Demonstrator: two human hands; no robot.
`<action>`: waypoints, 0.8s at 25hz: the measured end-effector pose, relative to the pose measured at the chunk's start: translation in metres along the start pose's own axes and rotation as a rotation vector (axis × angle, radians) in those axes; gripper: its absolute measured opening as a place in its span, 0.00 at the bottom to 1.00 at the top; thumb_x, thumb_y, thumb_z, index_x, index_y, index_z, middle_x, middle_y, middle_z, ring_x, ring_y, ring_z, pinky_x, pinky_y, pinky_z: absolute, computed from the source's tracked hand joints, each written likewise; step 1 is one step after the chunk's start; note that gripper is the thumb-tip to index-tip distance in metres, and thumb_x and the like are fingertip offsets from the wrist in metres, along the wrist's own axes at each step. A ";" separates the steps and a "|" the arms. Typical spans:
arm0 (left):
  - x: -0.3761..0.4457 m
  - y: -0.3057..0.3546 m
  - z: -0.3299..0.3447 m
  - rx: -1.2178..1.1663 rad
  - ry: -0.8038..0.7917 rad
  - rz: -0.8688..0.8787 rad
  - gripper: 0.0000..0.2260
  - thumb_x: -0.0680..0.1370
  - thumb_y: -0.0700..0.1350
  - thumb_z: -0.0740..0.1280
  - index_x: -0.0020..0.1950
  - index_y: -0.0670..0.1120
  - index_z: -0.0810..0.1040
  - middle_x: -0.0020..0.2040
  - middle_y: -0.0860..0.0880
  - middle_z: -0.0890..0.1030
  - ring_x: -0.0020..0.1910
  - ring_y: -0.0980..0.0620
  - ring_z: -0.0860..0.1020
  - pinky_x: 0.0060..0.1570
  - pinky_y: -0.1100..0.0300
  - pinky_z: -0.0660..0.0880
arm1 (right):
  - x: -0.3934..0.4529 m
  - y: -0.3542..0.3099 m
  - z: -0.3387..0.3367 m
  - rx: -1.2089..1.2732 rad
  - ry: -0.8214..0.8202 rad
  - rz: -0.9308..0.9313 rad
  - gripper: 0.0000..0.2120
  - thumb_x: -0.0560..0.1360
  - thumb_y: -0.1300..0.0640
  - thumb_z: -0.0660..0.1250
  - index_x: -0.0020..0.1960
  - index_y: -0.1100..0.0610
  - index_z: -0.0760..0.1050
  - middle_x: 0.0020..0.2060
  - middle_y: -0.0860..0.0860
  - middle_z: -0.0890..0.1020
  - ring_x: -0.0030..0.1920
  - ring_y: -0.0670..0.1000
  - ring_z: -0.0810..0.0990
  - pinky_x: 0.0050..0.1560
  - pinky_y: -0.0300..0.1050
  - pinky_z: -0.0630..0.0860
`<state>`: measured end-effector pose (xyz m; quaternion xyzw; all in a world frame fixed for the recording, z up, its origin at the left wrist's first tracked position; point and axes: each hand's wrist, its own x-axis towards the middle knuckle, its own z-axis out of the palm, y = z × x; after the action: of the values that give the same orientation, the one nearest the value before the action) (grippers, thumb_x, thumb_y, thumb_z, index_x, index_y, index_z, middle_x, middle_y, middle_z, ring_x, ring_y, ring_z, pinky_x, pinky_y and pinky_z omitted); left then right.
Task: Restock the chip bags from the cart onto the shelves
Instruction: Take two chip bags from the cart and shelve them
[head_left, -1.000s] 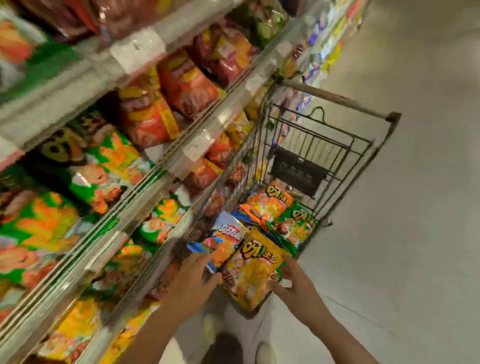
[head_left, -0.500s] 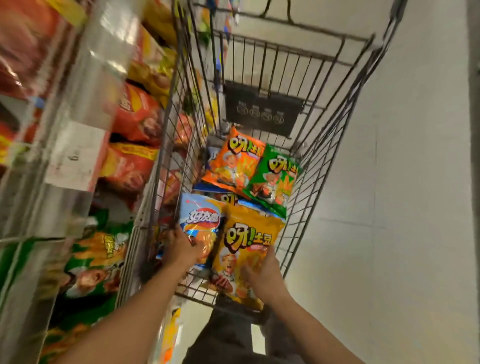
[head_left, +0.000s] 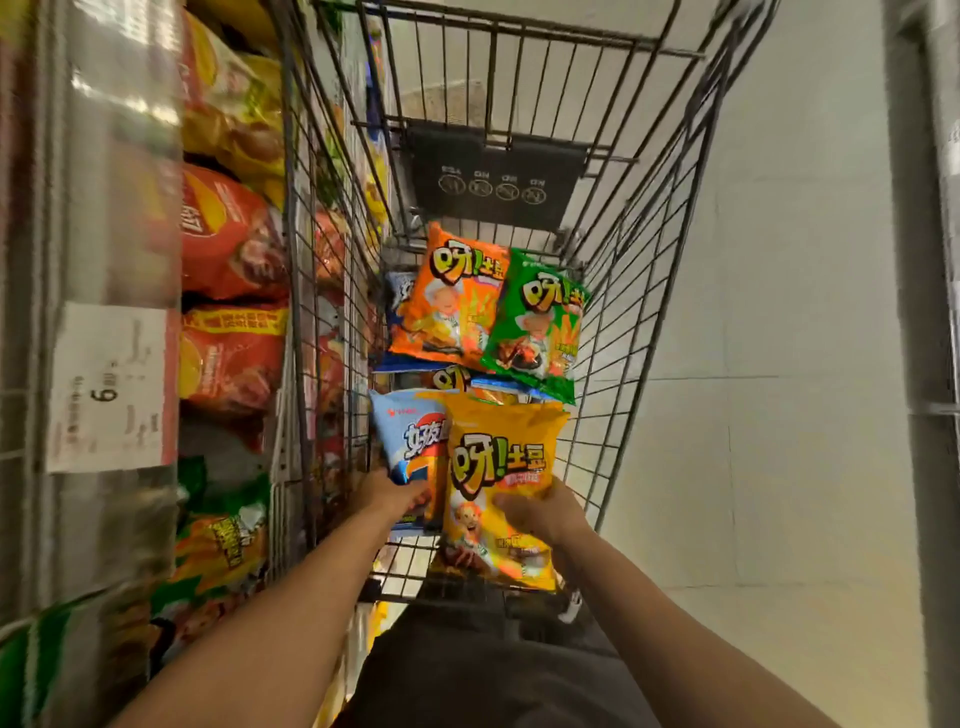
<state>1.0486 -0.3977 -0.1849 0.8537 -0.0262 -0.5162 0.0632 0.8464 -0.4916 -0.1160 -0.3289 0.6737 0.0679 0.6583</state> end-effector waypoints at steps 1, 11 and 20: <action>-0.001 0.002 -0.001 0.005 0.030 0.024 0.20 0.74 0.48 0.76 0.62 0.39 0.80 0.56 0.40 0.82 0.51 0.41 0.81 0.50 0.53 0.77 | -0.004 -0.003 0.000 0.013 -0.009 -0.031 0.16 0.70 0.60 0.77 0.56 0.52 0.79 0.47 0.53 0.86 0.43 0.52 0.83 0.39 0.44 0.82; -0.048 0.006 -0.022 -0.275 0.143 0.305 0.21 0.79 0.43 0.71 0.72 0.43 0.72 0.62 0.41 0.80 0.60 0.39 0.80 0.56 0.51 0.79 | -0.072 -0.057 -0.056 0.244 -0.013 -0.452 0.24 0.71 0.52 0.78 0.64 0.47 0.73 0.55 0.47 0.85 0.54 0.50 0.85 0.53 0.53 0.83; -0.191 -0.004 0.022 -0.717 0.380 0.563 0.20 0.77 0.39 0.73 0.68 0.43 0.74 0.55 0.43 0.84 0.44 0.49 0.86 0.40 0.58 0.83 | -0.138 -0.051 -0.176 -0.020 -0.158 -0.795 0.26 0.68 0.47 0.79 0.61 0.38 0.73 0.52 0.39 0.85 0.49 0.41 0.85 0.41 0.39 0.82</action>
<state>0.9402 -0.3749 -0.0274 0.8170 -0.0646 -0.2910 0.4936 0.7138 -0.5748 0.0521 -0.5639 0.4408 -0.1601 0.6797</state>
